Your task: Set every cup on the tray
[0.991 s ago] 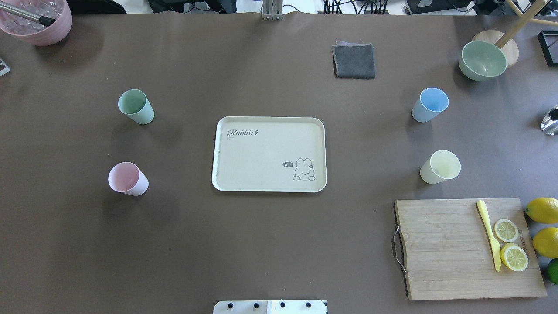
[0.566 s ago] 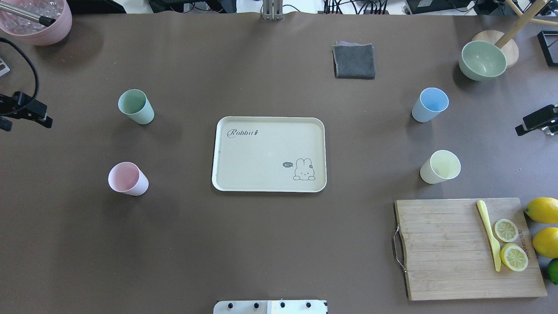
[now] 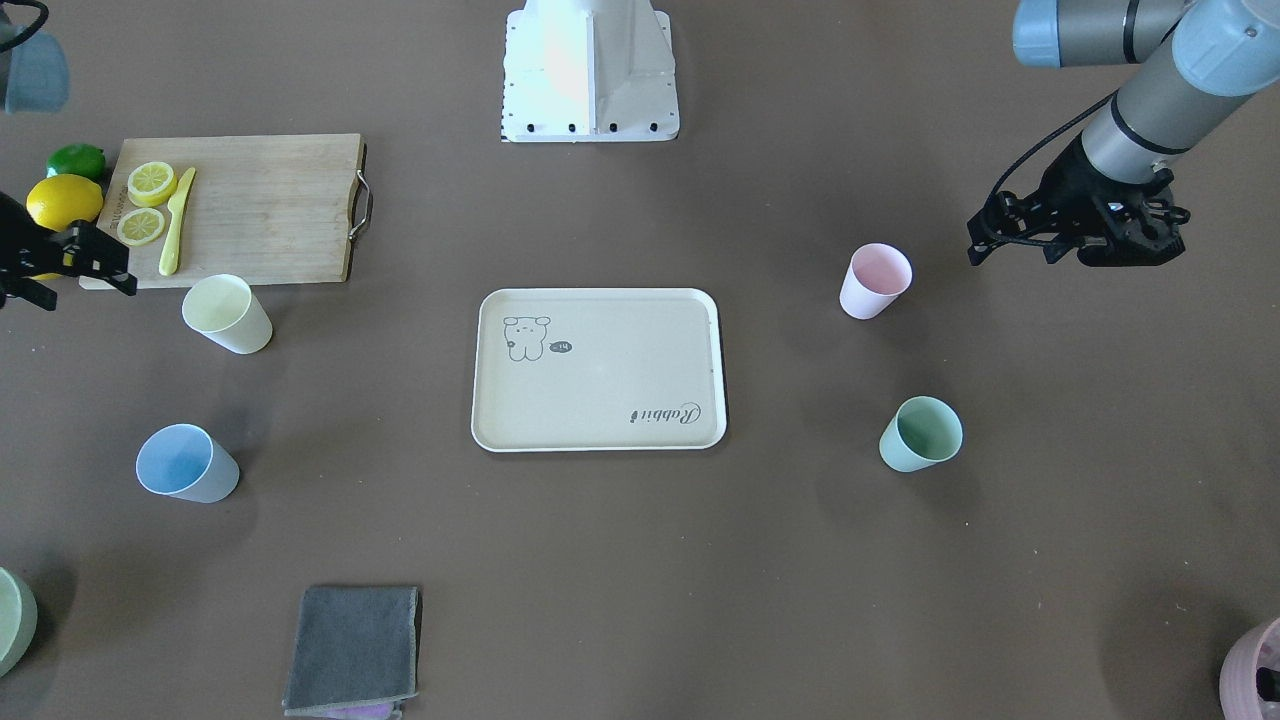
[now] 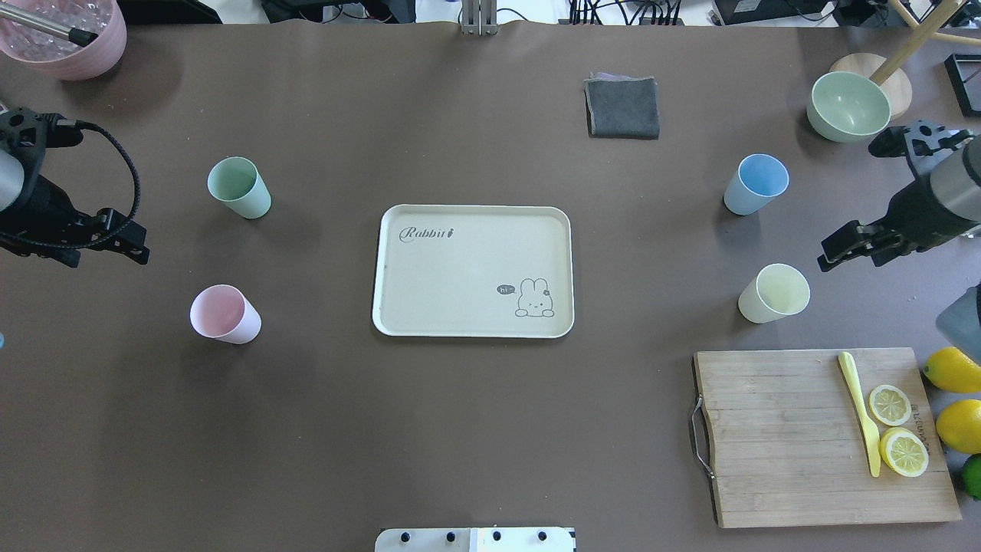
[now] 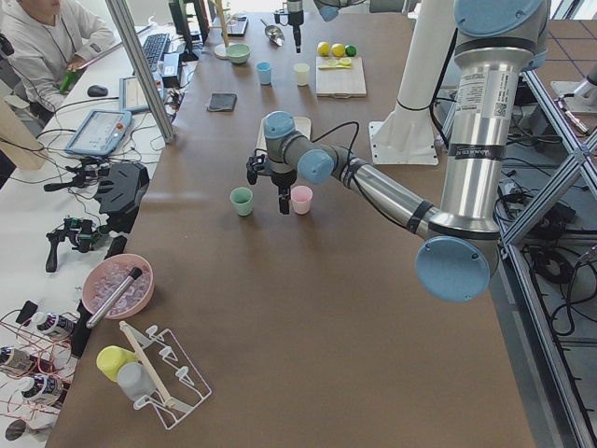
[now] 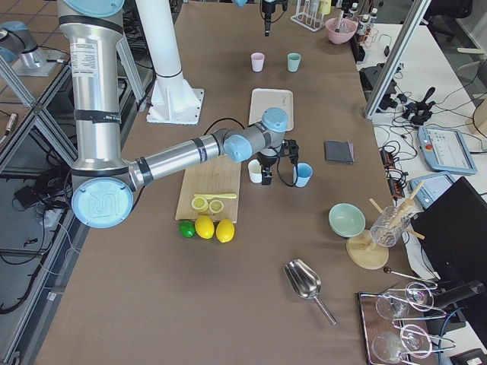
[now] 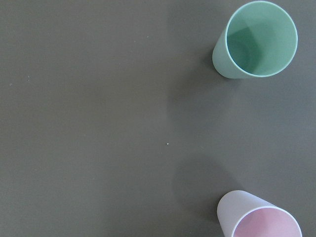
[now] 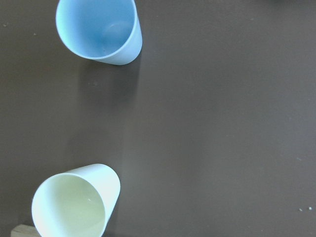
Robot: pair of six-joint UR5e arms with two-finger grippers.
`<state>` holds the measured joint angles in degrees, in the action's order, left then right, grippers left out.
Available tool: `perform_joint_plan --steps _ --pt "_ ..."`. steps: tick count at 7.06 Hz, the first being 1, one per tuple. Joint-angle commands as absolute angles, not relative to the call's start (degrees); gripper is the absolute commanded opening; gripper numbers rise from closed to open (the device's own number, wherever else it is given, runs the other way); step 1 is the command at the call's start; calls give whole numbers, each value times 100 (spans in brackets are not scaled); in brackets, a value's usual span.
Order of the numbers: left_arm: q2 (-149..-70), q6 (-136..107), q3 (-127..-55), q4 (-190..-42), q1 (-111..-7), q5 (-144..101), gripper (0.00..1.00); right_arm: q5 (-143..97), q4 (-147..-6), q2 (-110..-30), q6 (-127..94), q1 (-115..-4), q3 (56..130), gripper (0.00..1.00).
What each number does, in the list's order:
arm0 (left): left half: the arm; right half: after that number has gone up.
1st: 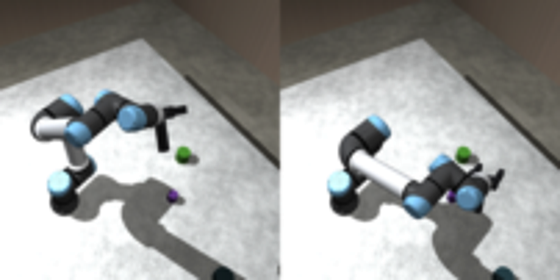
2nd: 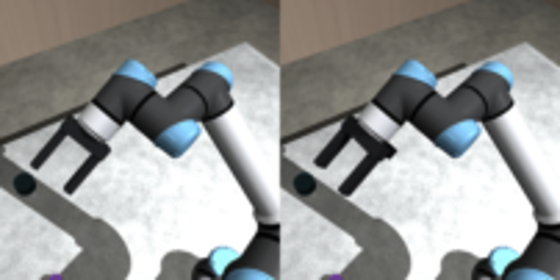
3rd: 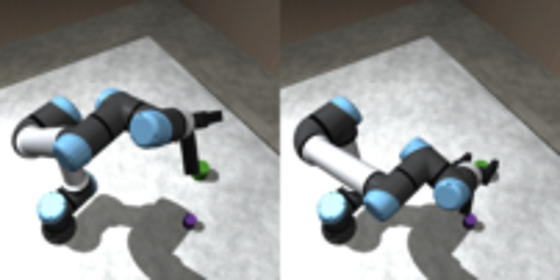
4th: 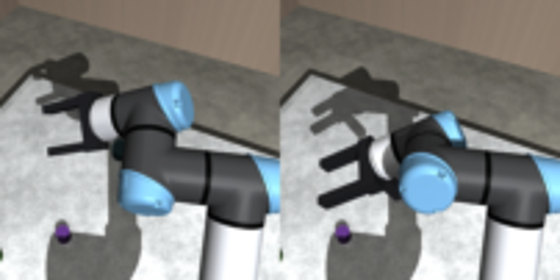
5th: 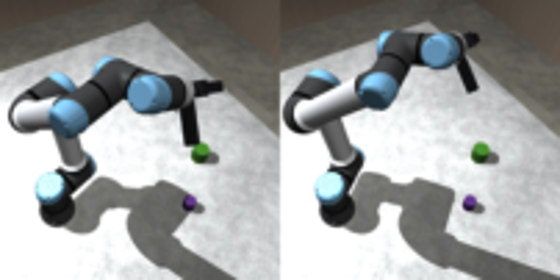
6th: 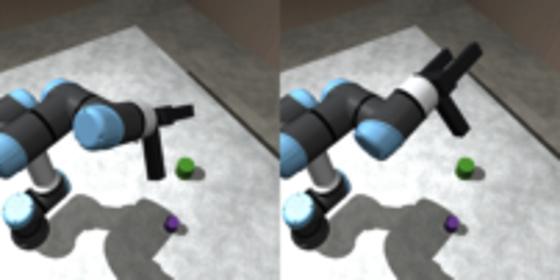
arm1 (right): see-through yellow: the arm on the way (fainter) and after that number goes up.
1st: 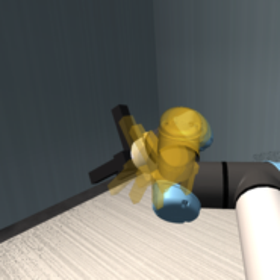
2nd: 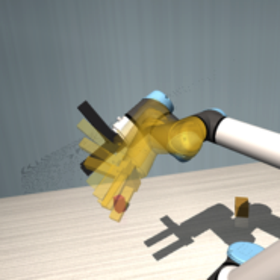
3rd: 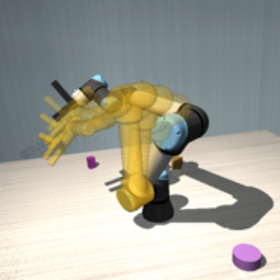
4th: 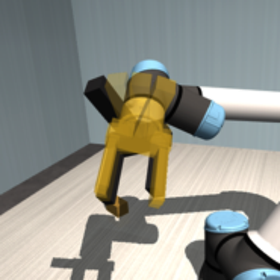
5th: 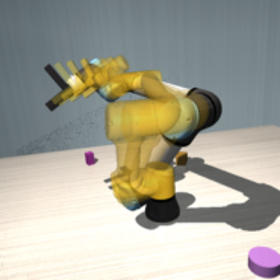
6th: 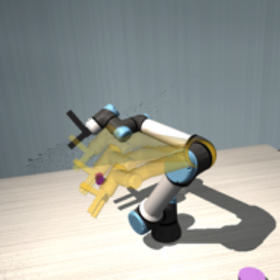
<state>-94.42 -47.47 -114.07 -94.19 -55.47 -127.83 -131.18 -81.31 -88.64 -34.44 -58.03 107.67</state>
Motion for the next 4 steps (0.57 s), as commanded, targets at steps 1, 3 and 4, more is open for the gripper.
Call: perform_joint_plan --steps 1,3,4 --pt "-9448 -4772 -11391 -9448 -5493 -12771 97 -12903 -8130 -8772 -3647 -5494 10679 78" --pt "-9457 -5069 -11373 -9509 -5258 -12744 97 -12894 -8130 -8763 -3718 -5266 10617 75" --pt "-9466 -5228 -11373 -9614 -5134 -12614 95 -12885 -8130 -8737 -3718 -5239 10574 49"
